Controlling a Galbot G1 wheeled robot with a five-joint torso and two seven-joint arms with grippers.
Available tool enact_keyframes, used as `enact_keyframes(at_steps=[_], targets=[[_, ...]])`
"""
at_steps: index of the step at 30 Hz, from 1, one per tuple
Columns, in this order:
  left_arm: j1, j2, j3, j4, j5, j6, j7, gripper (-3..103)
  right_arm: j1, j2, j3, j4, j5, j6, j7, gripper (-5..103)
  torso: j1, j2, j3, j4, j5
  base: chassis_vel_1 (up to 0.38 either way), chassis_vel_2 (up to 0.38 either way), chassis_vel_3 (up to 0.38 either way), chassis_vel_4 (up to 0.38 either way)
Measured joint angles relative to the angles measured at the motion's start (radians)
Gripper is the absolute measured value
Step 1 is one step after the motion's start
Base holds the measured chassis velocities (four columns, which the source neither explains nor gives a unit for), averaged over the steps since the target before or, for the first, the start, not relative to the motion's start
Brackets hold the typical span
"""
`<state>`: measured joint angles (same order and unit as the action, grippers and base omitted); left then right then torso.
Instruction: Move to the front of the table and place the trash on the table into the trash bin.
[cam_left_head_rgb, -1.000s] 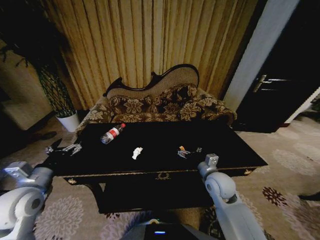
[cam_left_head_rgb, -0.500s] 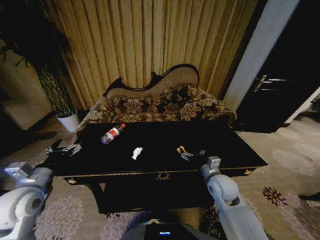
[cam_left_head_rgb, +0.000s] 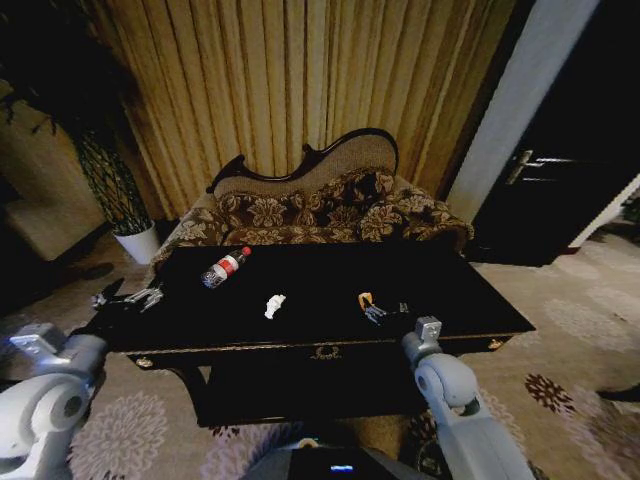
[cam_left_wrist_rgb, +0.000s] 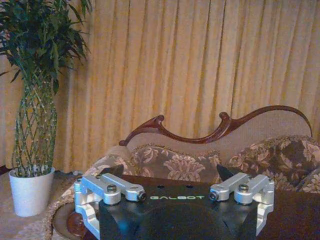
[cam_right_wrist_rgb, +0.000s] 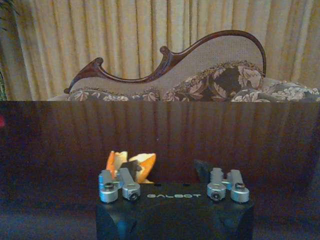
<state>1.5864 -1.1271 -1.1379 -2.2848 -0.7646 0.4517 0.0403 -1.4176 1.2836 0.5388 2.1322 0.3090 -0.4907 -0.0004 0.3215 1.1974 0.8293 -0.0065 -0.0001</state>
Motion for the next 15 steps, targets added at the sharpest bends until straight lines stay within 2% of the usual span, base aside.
enact_keyframes(at_steps=[1, 3, 4, 6, 7, 10, 11, 13, 14, 15], targets=[[0.000, 0.000, 0.000, 0.000, 0.000, 0.000, 0.000, 100, 0.000, 0.000, 0.000, 0.000, 0.000, 0.000, 0.000, 67, 0.000, 0.000, 0.000, 0.0000, 0.0000, 0.000, 0.000, 0.000, 0.000], [0.001, 0.000, -0.002, 0.001, 0.000, -0.001, 0.000, 100, 0.002, 0.000, 0.000, -0.001, 0.000, 0.002, 0.000, 56, 0.000, 0.000, 0.000, 0.0000, 0.0000, 0.000, 0.000, 0.000, 0.000], [0.001, 0.000, -0.002, 0.001, 0.000, -0.001, 0.000, 100, 0.002, 0.000, 0.000, -0.001, 0.000, 0.002, 0.000, 56, 0.000, 0.000, 0.000, 0.0000, 0.0000, 0.000, 0.000, 0.000, 0.000], [0.002, 0.000, -0.003, 0.002, 0.000, -0.002, 0.000, 100, 0.003, 0.000, 0.000, -0.002, -0.001, 0.008, 0.000, 46, 0.000, 0.000, 0.000, 0.0000, 0.0000, 0.000, 0.000, 0.000, 0.000], [0.002, 0.000, -0.003, 0.002, 0.000, -0.002, 0.000, 100, 0.003, 0.000, 0.000, -0.002, -0.001, 0.008, 0.000, 46, 0.000, 0.000, 0.000, 0.0000, 0.0000, 0.000, 0.000, 0.000, 0.000], [0.002, 0.001, -0.003, 0.002, 0.000, -0.004, 0.000, 100, 0.001, 0.000, 0.000, -0.004, 0.000, 0.015, 0.000, 29, 0.000, 0.000, 0.000, 0.0000, 0.0000, 0.000, 0.000, 0.000, 0.000], [0.002, 0.001, -0.003, 0.002, 0.000, -0.004, 0.000, 100, 0.001, 0.000, 0.000, -0.004, 0.000, 0.015, 0.000, 29, 0.000, 0.000, 0.000, 0.0000, 0.0000, 0.000, 0.000, 0.000, 0.000], [0.002, 0.001, -0.003, 0.002, 0.000, -0.005, 0.000, 100, -0.001, 0.000, 0.002, -0.004, 0.000, 0.020, 0.000, 19, 0.000, 0.000, 0.000, 0.0000, 0.0000, 0.000, 0.000, 0.000, 0.000], [0.002, 0.001, -0.003, 0.002, 0.000, -0.005, 0.000, 100, -0.001, 0.000, 0.002, -0.004, 0.000, 0.020, 0.000, 19, 0.000, 0.000, 0.000, 0.0000, 0.0000, 0.000, 0.000, 0.000, 0.000], [0.002, 0.001, -0.003, 0.002, 0.000, -0.005, 0.000, 100, -0.001, 0.000, 0.003, -0.004, 0.000, 0.022, 0.000, 13, 0.000, 0.000, 0.000, 0.0000, 0.0000, 0.000, 0.000, 0.000, 0.000]])
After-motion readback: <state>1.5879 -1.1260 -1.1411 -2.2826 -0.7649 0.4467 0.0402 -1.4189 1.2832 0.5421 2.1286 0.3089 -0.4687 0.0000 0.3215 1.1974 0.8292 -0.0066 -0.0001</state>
